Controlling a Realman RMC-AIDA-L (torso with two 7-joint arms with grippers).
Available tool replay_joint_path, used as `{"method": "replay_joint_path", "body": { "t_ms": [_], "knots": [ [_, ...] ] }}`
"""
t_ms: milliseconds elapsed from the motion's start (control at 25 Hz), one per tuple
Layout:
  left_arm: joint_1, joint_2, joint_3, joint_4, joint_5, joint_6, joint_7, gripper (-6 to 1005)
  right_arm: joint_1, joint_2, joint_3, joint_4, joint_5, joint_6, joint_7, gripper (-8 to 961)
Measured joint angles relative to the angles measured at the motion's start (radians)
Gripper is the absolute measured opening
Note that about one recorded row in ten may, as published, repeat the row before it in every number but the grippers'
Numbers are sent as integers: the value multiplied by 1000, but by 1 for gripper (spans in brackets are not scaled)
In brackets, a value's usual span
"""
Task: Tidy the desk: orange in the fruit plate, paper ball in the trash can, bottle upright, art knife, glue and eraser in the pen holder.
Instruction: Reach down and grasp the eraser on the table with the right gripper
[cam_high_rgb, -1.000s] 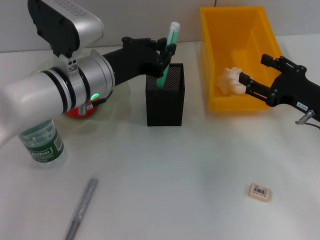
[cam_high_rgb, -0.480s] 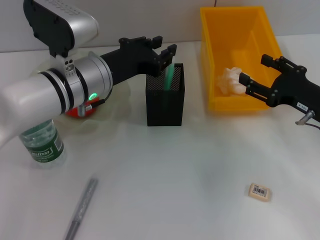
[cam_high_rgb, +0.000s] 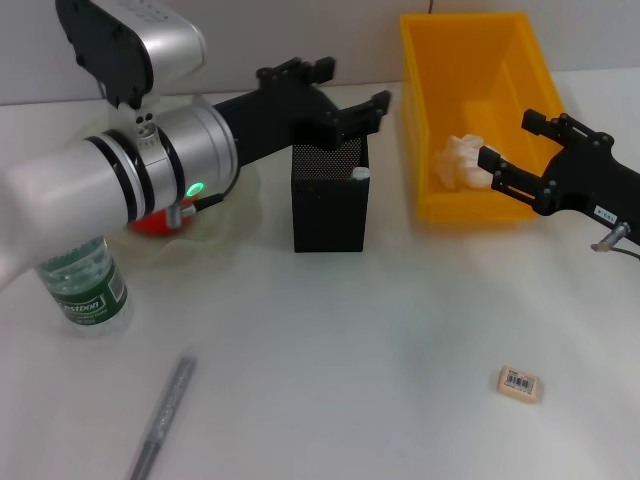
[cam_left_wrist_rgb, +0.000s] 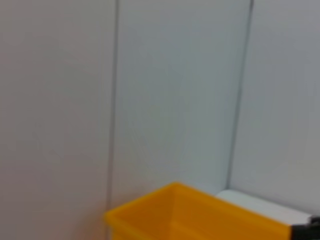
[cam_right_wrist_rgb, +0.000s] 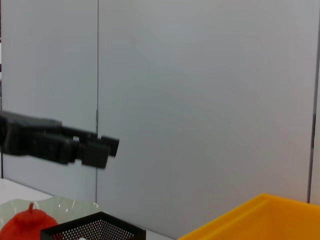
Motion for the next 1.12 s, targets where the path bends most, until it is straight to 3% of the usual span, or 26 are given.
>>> {"method": "replay_joint_path", "body": {
  "t_ms": [280, 600, 840, 1120],
  "knots": [
    [11, 7, -11, 87, 19, 196, -6, 793, 0, 0, 0, -1, -3, 0, 0, 766],
    [29, 13, -24, 147, 26, 325, -5, 791, 0, 0, 0, 3, -5, 0, 0, 765],
    [43, 14, -105, 165, 29, 516, -28, 789, 0, 0, 0, 3, -6, -1, 0, 765],
    [100, 13, -215, 252, 212, 641, -98, 788, 0, 0, 0, 3, -7, -1, 0, 765]
  ]
}}
